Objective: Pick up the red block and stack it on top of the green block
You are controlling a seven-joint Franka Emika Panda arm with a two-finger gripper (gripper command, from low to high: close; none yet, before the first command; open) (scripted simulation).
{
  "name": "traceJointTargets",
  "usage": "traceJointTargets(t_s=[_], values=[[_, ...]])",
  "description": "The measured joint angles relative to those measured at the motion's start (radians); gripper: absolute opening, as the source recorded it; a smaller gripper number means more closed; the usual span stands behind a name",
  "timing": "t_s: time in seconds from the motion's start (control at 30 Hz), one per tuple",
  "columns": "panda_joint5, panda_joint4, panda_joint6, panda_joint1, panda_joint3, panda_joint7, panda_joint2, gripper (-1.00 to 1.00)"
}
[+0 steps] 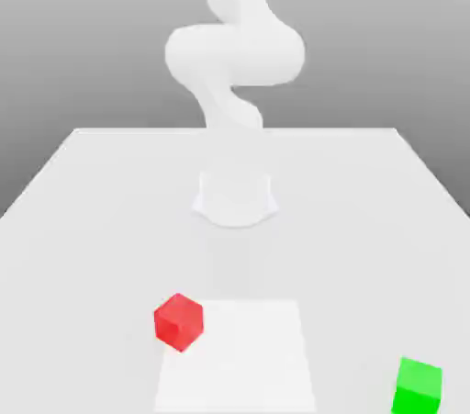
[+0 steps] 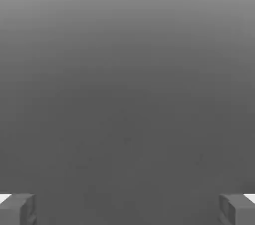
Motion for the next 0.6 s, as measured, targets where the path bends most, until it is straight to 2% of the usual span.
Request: traceJointTargets(t_s=[0.2, 0.37, 0.5, 0.6], values=[[0.086, -0.132, 0.131, -0.003, -0.055, 0.049, 0.233, 0.00], [0.121, -0.242, 0.241, -0.021, -0.068, 0.116, 0.425, 0.00], [0.098, -0.333, 0.336, -0.050, -0.068, 0.210, 0.576, 0.00], [0.023, -0.400, 0.405, -0.086, -0.079, 0.319, 0.676, 0.00]])
